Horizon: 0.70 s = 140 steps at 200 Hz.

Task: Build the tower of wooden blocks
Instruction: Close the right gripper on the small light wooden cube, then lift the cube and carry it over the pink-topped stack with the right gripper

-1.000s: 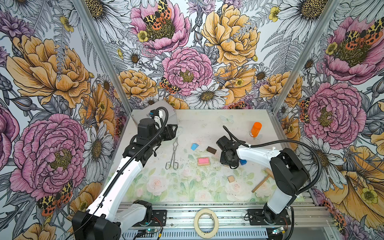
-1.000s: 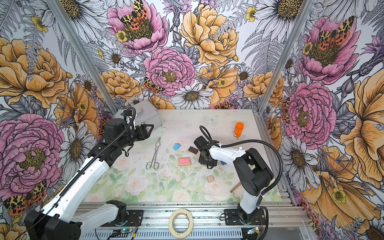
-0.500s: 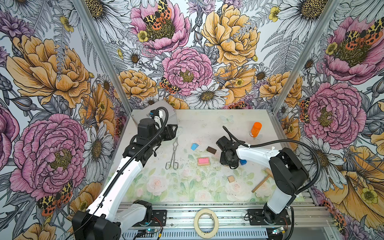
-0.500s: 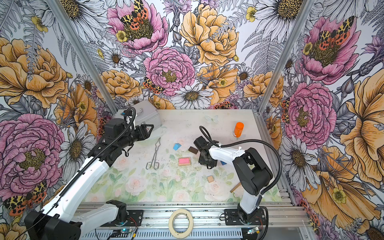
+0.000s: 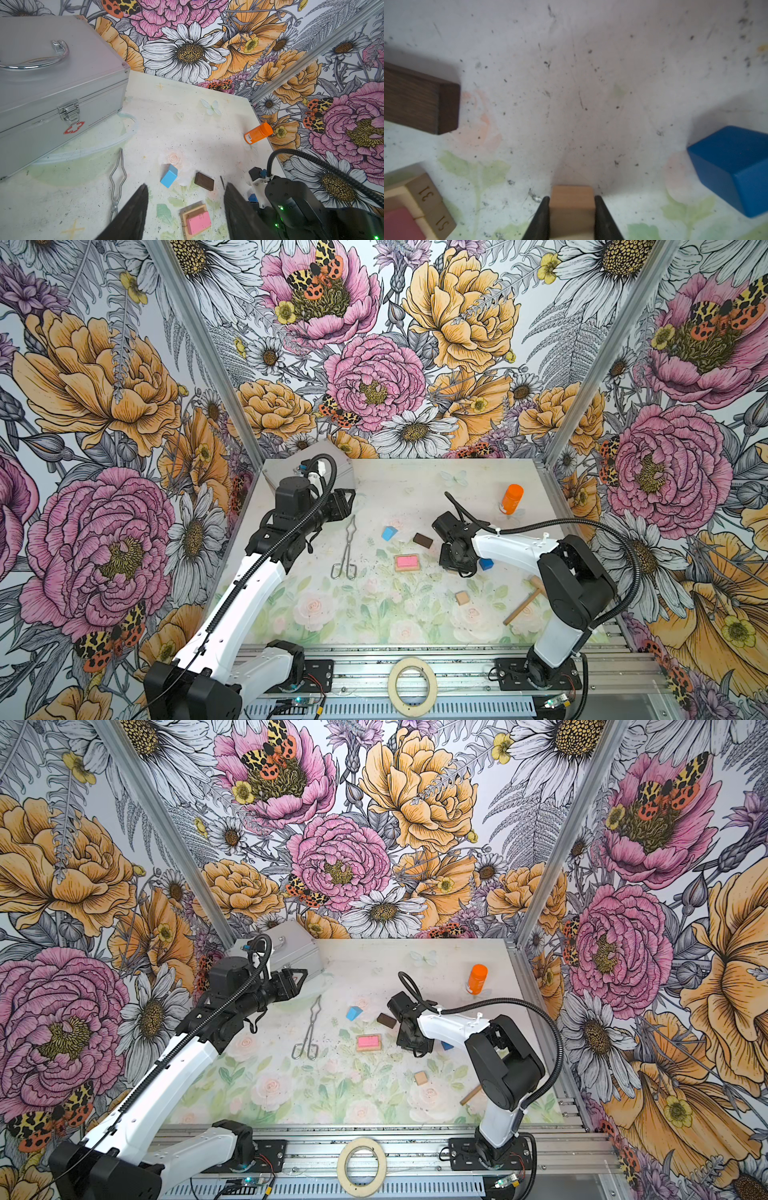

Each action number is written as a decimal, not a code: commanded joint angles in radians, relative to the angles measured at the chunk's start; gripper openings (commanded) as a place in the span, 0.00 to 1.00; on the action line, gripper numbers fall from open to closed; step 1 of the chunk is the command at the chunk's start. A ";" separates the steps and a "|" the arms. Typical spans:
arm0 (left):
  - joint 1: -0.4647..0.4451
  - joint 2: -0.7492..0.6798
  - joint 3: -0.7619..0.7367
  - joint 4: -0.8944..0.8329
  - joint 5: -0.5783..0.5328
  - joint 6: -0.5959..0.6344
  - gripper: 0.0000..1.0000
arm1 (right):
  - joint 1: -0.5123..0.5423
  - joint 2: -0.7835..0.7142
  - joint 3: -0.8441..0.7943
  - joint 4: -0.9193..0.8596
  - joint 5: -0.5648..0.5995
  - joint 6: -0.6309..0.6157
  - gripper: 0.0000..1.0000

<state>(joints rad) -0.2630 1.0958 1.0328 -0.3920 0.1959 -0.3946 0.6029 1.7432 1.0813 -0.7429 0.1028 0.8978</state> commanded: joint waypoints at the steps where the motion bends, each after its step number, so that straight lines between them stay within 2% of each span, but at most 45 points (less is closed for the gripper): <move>1: 0.008 -0.009 -0.001 -0.008 -0.018 0.002 0.60 | 0.007 -0.036 0.072 -0.044 -0.010 -0.035 0.00; 57: -0.004 -0.086 -0.015 -0.068 -0.124 0.016 0.60 | 0.039 -0.021 0.232 -0.152 0.018 -0.076 0.00; 140: -0.010 -0.142 -0.048 -0.089 -0.211 0.016 0.60 | 0.171 0.173 0.532 -0.264 0.030 -0.100 0.00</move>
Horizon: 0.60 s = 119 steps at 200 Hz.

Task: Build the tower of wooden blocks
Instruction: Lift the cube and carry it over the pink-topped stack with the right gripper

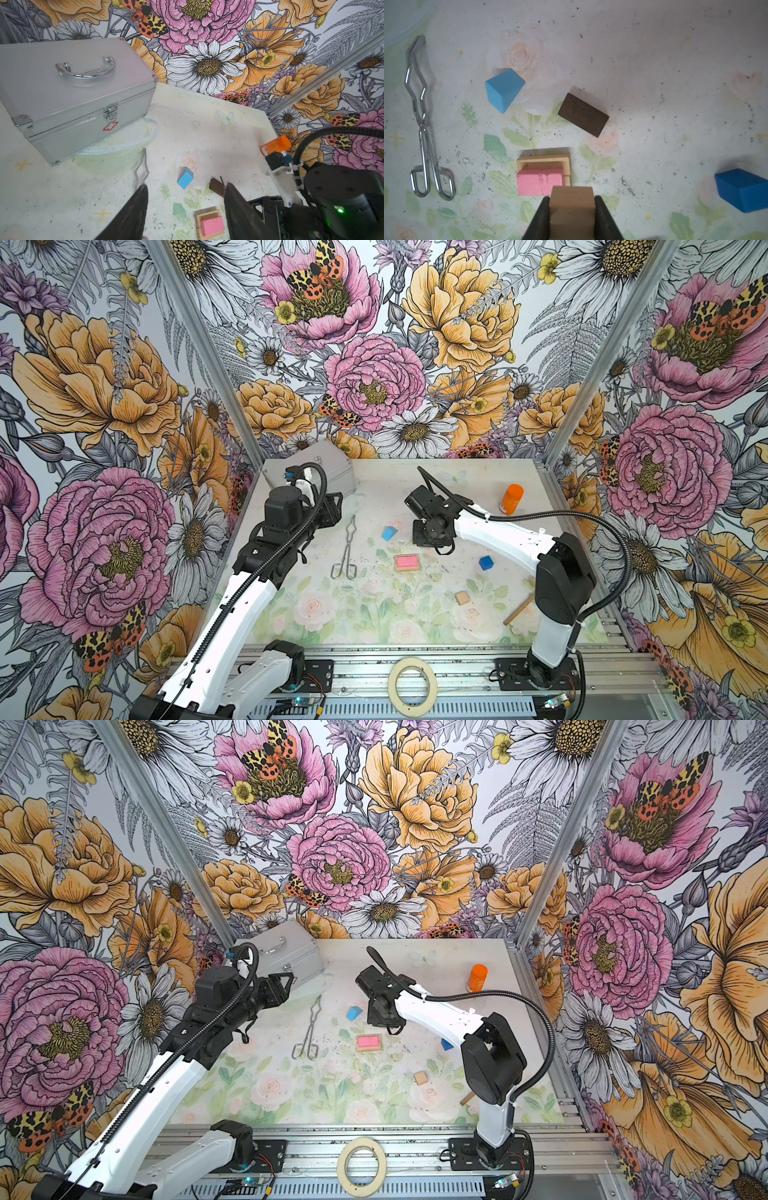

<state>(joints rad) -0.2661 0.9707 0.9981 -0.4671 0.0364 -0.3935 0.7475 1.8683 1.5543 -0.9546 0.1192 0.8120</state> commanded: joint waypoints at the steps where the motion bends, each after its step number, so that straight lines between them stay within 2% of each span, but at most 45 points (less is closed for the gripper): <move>1: -0.007 -0.017 -0.013 -0.014 -0.052 0.015 0.60 | 0.027 0.050 0.061 -0.053 0.012 -0.014 0.00; 54: -0.008 -0.019 -0.017 -0.019 -0.061 0.011 0.60 | 0.094 0.125 0.139 -0.088 0.014 -0.014 0.00; 119: -0.007 -0.017 -0.018 -0.019 -0.061 0.010 0.60 | 0.115 0.187 0.171 -0.084 -0.004 -0.012 0.00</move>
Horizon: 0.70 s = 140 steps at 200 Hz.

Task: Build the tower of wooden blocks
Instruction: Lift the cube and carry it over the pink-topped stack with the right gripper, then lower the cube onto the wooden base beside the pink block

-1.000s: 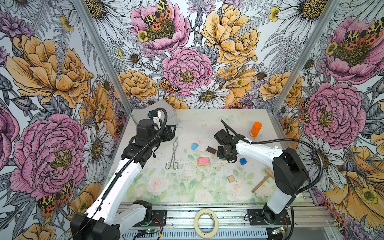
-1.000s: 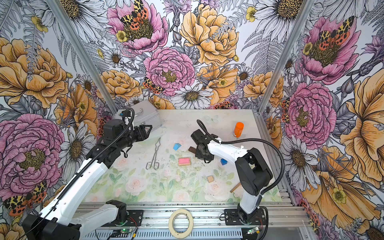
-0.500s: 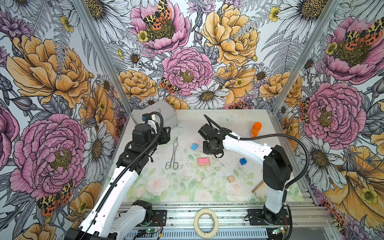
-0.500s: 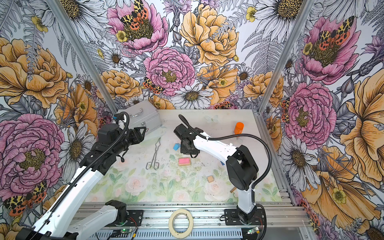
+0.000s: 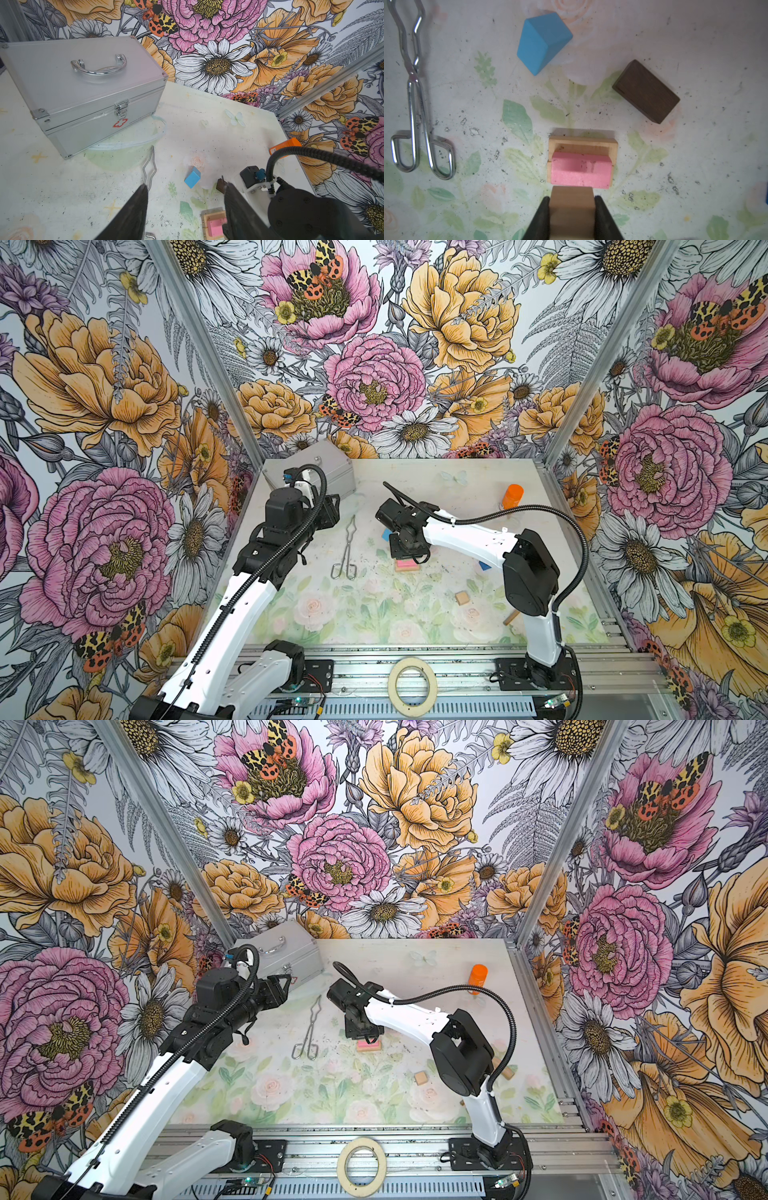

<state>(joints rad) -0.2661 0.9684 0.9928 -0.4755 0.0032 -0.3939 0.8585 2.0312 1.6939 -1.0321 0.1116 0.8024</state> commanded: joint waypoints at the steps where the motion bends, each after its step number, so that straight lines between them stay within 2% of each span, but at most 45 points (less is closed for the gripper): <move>1: -0.008 -0.014 -0.013 -0.009 -0.028 0.010 0.60 | 0.004 0.024 0.033 -0.006 0.003 -0.001 0.00; 140: -0.009 -0.004 -0.014 -0.010 -0.028 0.010 0.60 | 0.006 0.063 0.028 -0.003 0.014 0.023 0.00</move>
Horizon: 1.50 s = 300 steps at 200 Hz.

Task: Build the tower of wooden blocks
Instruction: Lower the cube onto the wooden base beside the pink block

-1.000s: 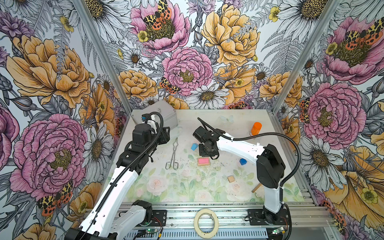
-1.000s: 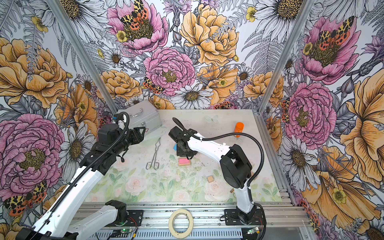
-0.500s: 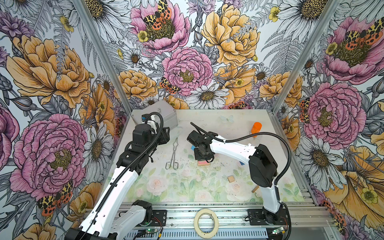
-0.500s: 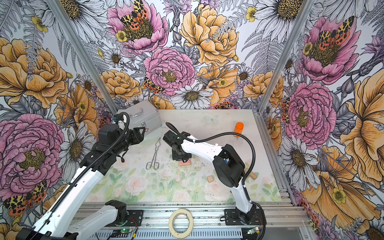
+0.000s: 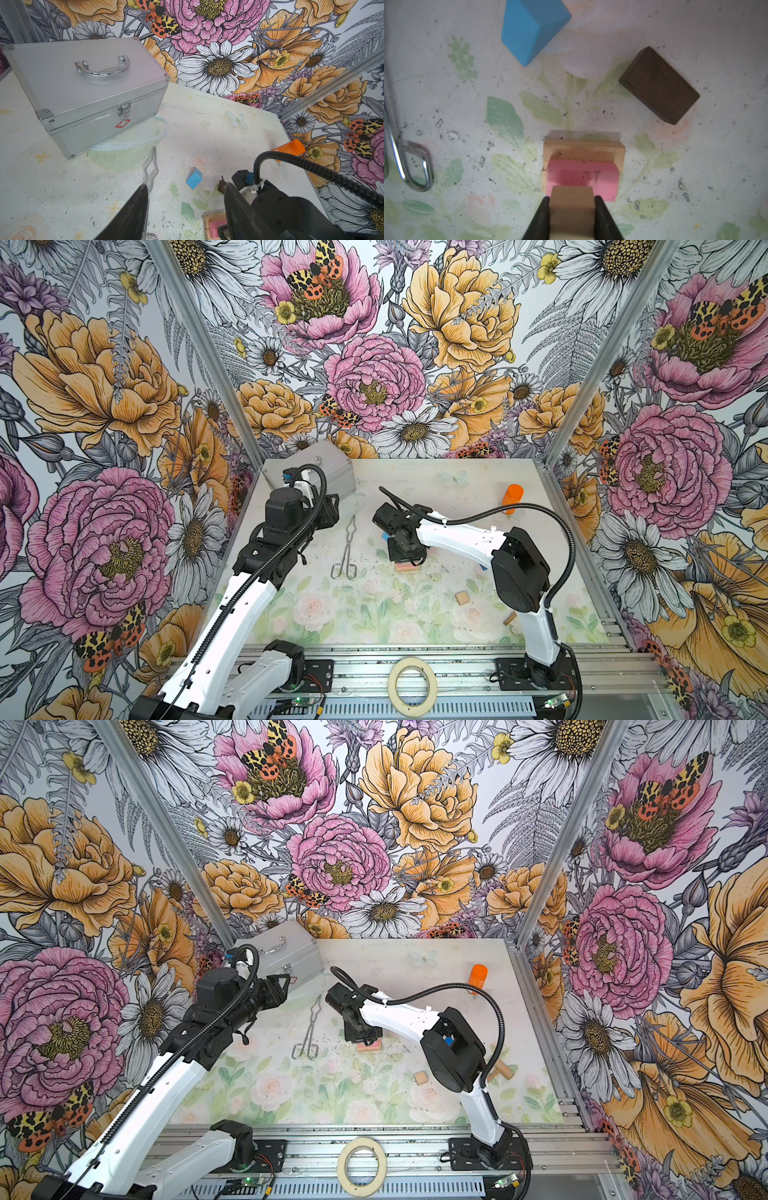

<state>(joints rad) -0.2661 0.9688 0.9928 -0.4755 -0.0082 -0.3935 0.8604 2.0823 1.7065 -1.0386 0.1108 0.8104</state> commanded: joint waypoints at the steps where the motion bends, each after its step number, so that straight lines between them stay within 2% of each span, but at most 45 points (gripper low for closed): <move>1: -0.008 -0.004 -0.014 -0.009 -0.016 0.009 0.60 | 0.004 0.012 0.016 0.003 0.016 0.015 0.00; 300: -0.008 0.005 -0.013 -0.008 -0.010 0.014 0.60 | -0.011 0.030 0.013 0.038 0.035 0.041 0.00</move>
<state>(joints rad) -0.2661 0.9707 0.9928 -0.4755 -0.0082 -0.3935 0.8570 2.1044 1.7065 -1.0119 0.1192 0.8310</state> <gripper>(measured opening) 0.602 0.300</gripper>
